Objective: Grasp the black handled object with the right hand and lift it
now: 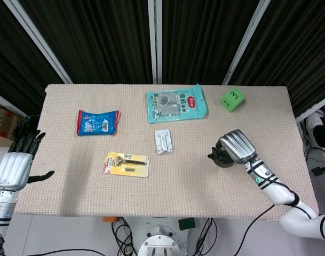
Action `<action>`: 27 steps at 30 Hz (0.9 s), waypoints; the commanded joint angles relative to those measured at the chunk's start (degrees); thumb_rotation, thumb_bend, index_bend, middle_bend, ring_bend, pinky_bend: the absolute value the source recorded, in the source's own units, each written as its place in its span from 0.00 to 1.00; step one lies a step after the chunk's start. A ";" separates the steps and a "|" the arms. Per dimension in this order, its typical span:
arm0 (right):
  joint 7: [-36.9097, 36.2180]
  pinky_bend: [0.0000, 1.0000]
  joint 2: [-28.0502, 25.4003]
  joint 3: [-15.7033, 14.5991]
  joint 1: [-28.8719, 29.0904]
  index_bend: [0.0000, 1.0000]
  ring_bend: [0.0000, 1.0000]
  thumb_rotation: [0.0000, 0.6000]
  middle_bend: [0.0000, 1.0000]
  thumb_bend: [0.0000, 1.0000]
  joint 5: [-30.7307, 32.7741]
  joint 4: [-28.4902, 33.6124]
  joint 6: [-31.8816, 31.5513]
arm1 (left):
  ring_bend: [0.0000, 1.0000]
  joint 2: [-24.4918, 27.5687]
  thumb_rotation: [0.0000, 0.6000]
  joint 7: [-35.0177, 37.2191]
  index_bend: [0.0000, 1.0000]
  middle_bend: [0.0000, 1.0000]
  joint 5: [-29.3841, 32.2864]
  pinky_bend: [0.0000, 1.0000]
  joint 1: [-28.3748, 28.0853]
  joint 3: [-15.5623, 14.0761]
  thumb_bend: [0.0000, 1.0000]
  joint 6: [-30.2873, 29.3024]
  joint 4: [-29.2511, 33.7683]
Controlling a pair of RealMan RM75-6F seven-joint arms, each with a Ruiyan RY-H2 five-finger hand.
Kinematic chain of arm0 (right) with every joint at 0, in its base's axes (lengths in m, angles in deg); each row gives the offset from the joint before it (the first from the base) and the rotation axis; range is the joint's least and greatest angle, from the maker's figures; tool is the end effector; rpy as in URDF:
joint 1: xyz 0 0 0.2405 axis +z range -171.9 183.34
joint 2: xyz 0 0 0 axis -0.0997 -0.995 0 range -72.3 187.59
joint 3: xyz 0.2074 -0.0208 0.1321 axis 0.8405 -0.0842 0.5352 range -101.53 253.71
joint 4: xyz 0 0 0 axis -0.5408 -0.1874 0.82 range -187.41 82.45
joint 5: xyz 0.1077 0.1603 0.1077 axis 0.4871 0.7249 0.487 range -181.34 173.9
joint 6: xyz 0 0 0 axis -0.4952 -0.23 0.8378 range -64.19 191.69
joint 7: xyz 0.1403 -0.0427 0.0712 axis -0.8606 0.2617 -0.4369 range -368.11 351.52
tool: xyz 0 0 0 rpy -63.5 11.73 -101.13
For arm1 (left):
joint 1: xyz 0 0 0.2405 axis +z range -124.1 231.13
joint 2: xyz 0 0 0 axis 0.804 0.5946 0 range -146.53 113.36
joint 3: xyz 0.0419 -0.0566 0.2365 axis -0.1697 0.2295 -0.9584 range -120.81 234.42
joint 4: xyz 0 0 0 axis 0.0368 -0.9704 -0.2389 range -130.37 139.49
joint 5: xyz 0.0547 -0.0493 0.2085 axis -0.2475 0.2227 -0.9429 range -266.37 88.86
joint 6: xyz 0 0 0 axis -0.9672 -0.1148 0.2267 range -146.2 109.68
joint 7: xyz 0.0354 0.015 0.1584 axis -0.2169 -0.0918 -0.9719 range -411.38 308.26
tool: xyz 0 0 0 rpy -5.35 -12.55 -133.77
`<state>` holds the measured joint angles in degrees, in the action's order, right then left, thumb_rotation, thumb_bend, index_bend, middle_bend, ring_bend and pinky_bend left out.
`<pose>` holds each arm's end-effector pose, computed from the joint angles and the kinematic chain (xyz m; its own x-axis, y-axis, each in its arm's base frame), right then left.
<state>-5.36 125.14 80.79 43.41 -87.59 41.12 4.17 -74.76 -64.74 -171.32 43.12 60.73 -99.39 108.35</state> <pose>-0.1653 -0.3353 0.0641 0.4968 -0.1672 0.8516 -0.7846 -0.5061 0.3583 -0.2630 0.2272 0.1526 0.5114 0.0187 0.8591 0.8580 -0.0658 -0.5094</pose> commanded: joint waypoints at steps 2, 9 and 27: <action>0.84 0.78 0.01 0.30 0.19 1.00 1.00 0.73 1.00 0.62 0.10 0.18 0.38 | 0.02 0.02 0.80 0.03 0.06 0.02 -0.04 0.13 0.02 0.00 0.00 -0.06 0.02; 1.98 0.78 0.23 0.77 0.43 1.00 1.00 0.74 1.00 0.63 0.58 0.43 1.08 | 0.02 0.07 0.80 0.19 0.06 0.02 0.03 0.13 0.07 0.04 0.00 -0.15 -0.05; 12.53 0.78 0.80 1.52 2.90 1.00 1.00 0.79 1.00 0.63 0.70 -1.37 3.83 | 0.02 0.17 0.80 0.38 0.06 0.02 -0.01 0.13 0.18 0.05 0.00 -0.32 -0.07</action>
<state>6.94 125.80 82.20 46.14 -87.08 39.93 7.80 -74.59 -64.37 -171.34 43.29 60.78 -99.71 108.29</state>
